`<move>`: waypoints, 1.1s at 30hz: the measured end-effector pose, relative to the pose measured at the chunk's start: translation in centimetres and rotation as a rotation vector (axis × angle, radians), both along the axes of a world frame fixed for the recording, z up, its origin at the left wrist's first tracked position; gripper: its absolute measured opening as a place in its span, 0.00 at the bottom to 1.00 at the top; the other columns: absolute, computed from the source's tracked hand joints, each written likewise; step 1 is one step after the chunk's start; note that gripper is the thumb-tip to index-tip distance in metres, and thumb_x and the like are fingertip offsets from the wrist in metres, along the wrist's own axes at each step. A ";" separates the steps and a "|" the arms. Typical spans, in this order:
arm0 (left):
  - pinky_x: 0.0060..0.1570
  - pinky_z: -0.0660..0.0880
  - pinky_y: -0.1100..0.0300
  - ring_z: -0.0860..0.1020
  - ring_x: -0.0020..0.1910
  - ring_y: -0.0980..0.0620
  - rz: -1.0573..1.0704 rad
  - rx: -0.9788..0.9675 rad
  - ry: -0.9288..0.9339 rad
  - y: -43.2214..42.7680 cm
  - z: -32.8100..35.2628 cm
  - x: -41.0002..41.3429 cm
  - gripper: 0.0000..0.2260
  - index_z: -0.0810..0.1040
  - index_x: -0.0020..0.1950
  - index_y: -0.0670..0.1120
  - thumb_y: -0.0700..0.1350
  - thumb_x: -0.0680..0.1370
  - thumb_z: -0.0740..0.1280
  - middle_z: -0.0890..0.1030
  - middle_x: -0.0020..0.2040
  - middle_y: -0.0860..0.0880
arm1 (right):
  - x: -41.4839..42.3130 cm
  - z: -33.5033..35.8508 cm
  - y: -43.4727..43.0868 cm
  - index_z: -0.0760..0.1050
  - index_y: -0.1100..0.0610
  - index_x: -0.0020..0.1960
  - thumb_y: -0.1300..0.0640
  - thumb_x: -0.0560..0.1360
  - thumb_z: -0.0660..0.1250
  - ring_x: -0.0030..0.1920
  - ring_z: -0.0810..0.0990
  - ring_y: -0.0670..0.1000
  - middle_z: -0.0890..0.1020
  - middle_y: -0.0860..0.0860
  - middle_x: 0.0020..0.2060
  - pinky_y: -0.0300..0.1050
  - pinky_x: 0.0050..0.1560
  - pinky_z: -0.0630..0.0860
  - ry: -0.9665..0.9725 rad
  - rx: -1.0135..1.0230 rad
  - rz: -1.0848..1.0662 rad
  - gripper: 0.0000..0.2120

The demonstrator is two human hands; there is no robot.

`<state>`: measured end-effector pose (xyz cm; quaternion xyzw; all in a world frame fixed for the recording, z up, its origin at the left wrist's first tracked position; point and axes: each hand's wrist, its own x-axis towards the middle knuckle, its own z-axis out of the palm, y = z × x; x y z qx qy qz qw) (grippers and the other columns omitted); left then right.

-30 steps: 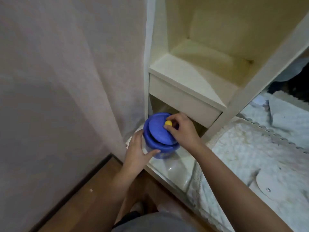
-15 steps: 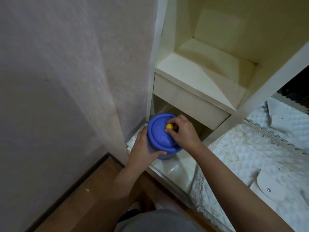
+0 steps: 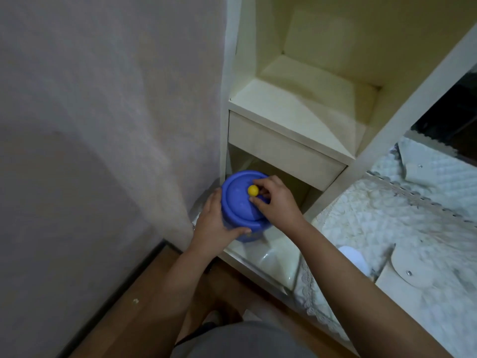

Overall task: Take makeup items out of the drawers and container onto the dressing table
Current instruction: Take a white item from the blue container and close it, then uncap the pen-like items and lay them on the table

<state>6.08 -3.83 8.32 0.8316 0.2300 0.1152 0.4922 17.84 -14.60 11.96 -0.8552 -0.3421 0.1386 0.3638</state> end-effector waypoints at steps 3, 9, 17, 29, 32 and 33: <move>0.61 0.69 0.57 0.70 0.62 0.50 0.110 0.092 -0.113 -0.5 1.3 -1.0 0.34 0.68 0.64 0.45 0.60 0.63 0.68 0.72 0.63 0.45 | -1.0 -0.3 -1.5 0.74 0.60 0.60 0.62 0.71 0.68 0.51 0.75 0.50 0.74 0.55 0.54 0.43 0.56 0.74 -0.017 0.102 -0.050 0.17; 0.50 0.69 0.69 0.74 0.46 0.56 -0.170 0.204 -0.404 -5.0 2.8 -2.2 0.11 0.72 0.54 0.47 0.45 0.72 0.63 0.75 0.48 0.51 | -4.7 -3.0 -9.6 0.75 0.58 0.57 0.62 0.73 0.65 0.47 0.76 0.48 0.75 0.49 0.48 0.29 0.46 0.70 0.002 0.171 -0.503 0.13; 0.40 0.70 0.72 0.76 0.38 0.64 -0.707 -0.229 0.216 -12.7 -3.6 -2.7 0.10 0.71 0.41 0.59 0.43 0.73 0.64 0.78 0.40 0.57 | -15.7 -6.7 -26.0 0.74 0.58 0.60 0.61 0.76 0.62 0.52 0.74 0.48 0.75 0.50 0.53 0.45 0.53 0.71 0.266 -0.065 -1.165 0.13; 0.46 0.72 0.53 0.77 0.44 0.45 -0.814 0.049 0.859 -22.5 -12.0 -5.8 0.05 0.75 0.44 0.44 0.39 0.77 0.61 0.79 0.43 0.43 | -39.6 -17.9 -41.3 0.74 0.66 0.59 0.58 0.75 0.61 0.51 0.78 0.61 0.79 0.59 0.45 0.58 0.57 0.74 0.986 0.249 -1.969 0.16; 0.42 0.70 0.55 0.75 0.38 0.47 -0.735 0.073 0.875 -28.3 -12.5 -7.0 0.08 0.74 0.50 0.37 0.39 0.78 0.59 0.79 0.43 0.39 | -44.0 -17.8 -46.5 0.73 0.67 0.59 0.60 0.75 0.62 0.52 0.77 0.63 0.79 0.59 0.46 0.56 0.55 0.72 1.009 0.293 -2.006 0.16; 0.40 0.70 0.56 0.74 0.36 0.48 -0.723 0.062 0.873 -30.6 -12.4 -7.5 0.08 0.74 0.50 0.36 0.39 0.79 0.58 0.79 0.43 0.39 | -45.5 -17.6 -48.5 0.73 0.67 0.60 0.60 0.75 0.62 0.52 0.77 0.62 0.79 0.60 0.46 0.55 0.54 0.71 1.007 0.330 -2.039 0.16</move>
